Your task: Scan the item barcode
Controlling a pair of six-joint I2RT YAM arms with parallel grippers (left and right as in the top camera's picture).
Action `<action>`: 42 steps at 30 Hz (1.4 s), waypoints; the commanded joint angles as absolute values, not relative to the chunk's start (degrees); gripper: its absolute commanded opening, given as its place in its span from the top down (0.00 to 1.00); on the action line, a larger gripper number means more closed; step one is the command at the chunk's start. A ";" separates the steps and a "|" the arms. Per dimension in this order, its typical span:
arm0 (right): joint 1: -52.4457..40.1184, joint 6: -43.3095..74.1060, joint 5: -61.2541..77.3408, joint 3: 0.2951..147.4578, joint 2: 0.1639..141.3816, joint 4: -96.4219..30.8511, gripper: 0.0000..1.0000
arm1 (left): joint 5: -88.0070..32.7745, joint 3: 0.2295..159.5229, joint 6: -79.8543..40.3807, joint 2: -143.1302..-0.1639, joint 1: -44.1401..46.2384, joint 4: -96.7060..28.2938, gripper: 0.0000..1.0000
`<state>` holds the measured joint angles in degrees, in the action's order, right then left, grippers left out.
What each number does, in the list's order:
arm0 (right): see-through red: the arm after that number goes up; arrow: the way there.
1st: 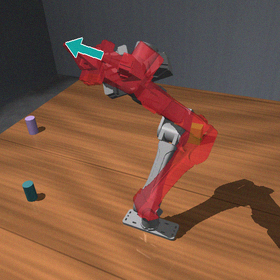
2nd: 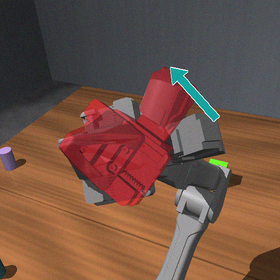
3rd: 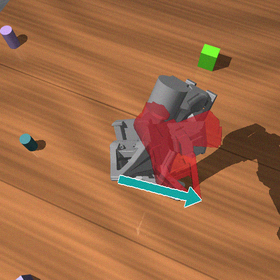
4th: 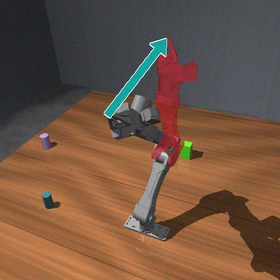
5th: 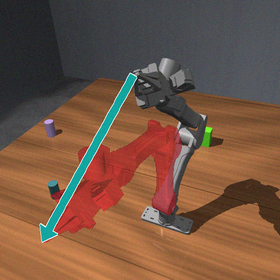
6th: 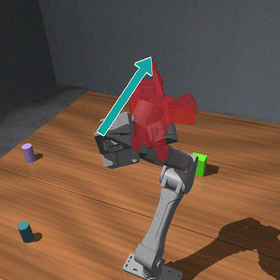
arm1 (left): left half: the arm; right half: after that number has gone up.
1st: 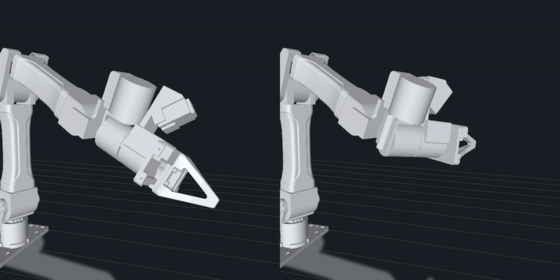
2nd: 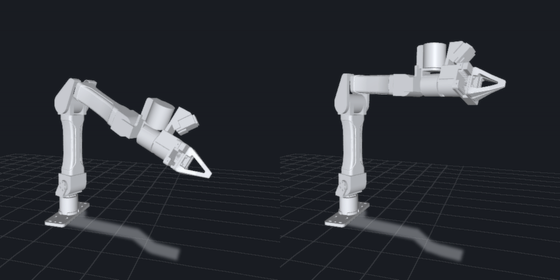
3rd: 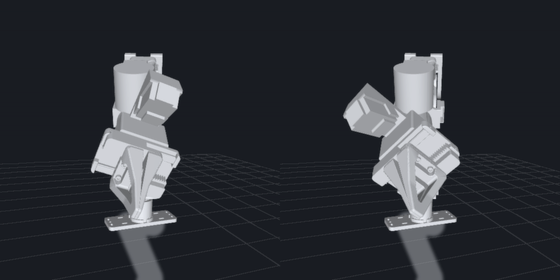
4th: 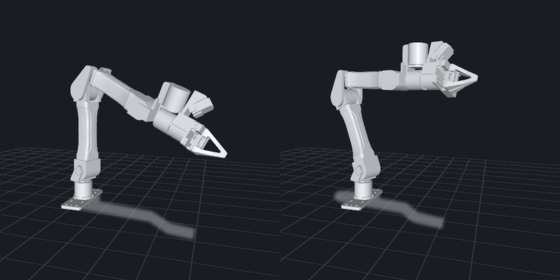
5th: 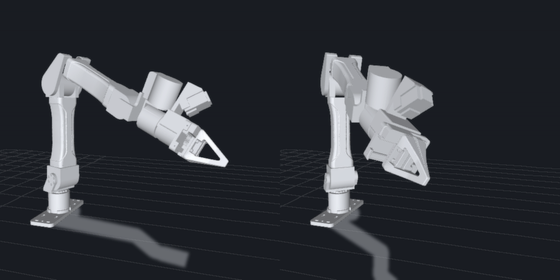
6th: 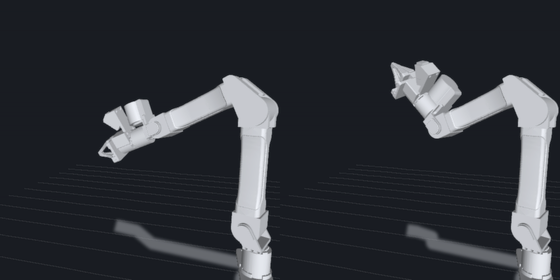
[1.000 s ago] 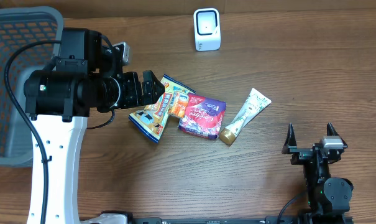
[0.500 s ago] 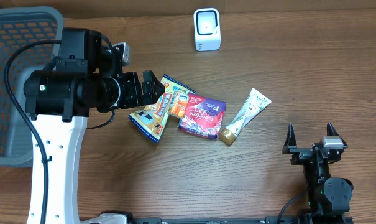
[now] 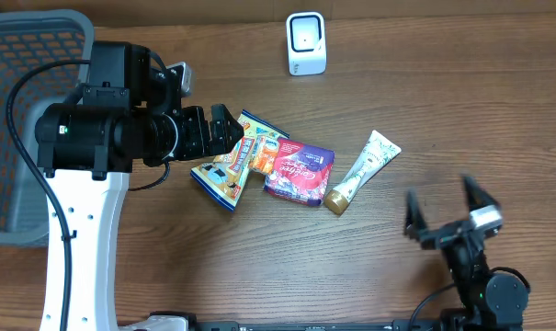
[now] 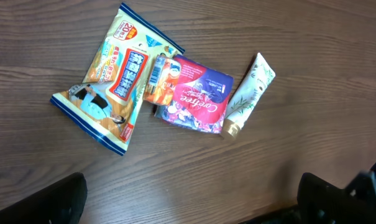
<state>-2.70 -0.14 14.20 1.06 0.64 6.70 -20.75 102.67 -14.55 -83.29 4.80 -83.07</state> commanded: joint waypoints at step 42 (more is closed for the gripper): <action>-11.53 49.78 6.70 61.52 86.41 -41.78 0.00 | -20.36 102.96 -13.72 -83.26 4.91 -82.02 0.00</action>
